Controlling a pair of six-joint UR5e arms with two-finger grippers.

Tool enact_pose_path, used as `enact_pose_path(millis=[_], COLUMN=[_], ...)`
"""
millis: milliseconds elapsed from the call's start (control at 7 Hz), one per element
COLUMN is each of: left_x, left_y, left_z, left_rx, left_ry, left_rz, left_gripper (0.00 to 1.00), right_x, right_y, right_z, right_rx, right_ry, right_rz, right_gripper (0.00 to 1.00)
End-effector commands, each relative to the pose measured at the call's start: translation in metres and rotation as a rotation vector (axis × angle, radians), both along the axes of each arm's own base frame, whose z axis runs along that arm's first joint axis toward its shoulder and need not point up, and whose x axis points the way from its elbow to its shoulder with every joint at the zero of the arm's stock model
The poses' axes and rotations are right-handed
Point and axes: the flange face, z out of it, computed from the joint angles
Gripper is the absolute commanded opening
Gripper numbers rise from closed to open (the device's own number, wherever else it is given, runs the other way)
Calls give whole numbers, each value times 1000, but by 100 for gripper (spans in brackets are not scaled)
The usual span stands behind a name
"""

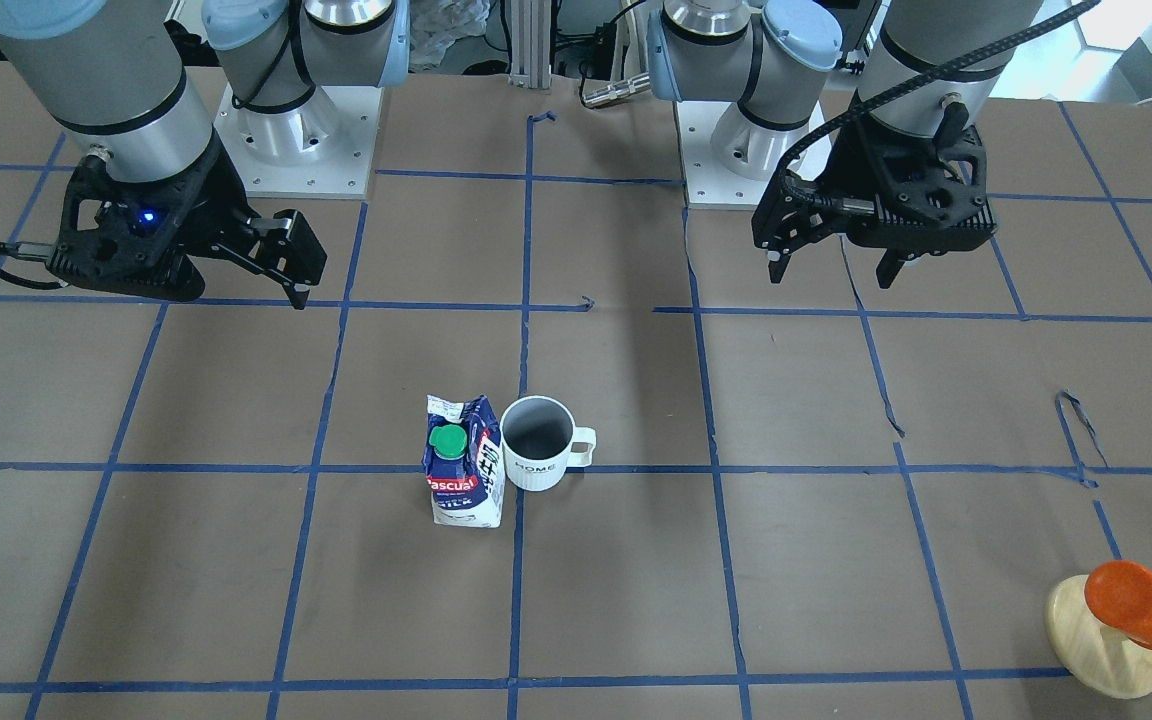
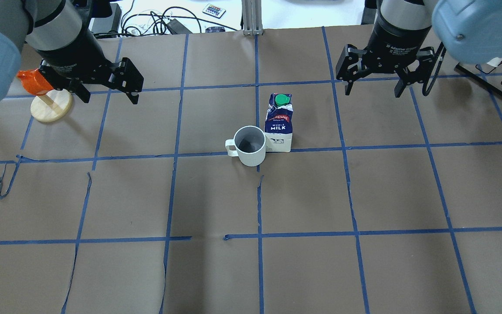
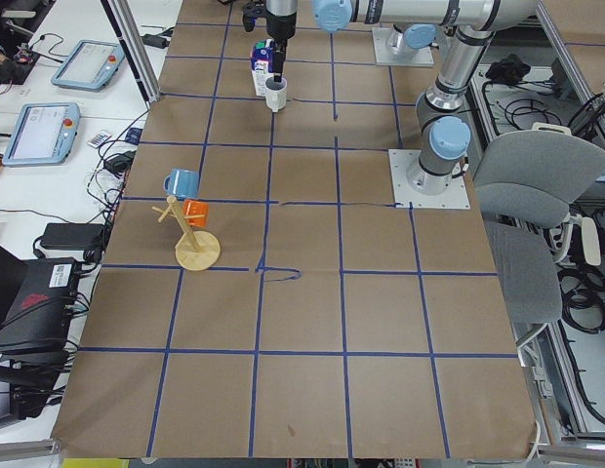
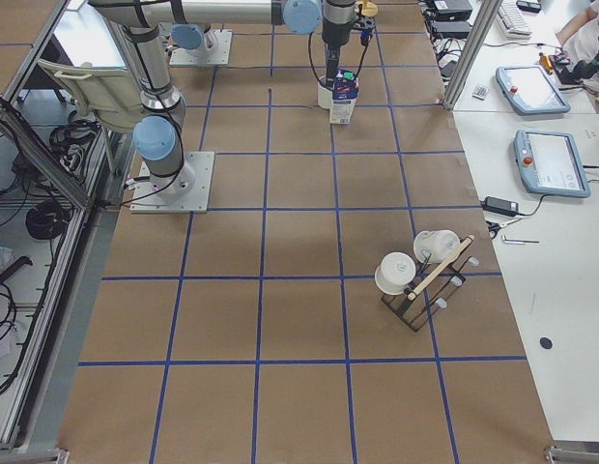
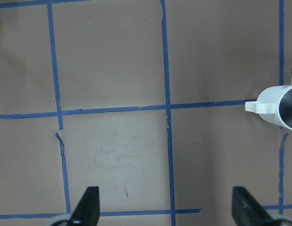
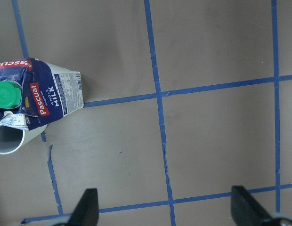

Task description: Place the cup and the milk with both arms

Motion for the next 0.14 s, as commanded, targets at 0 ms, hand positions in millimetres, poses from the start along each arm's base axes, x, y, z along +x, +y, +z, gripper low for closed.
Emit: enact_pose_path(millis=[0], left_x=[0], left_y=[0], left_z=[0], left_rx=[0], left_ry=[0], left_rz=[0], left_gripper=[100], right_x=[0], right_y=[0], right_z=[-2], right_rx=[7], right_ry=[3], right_rz=[1], right_gripper=[100])
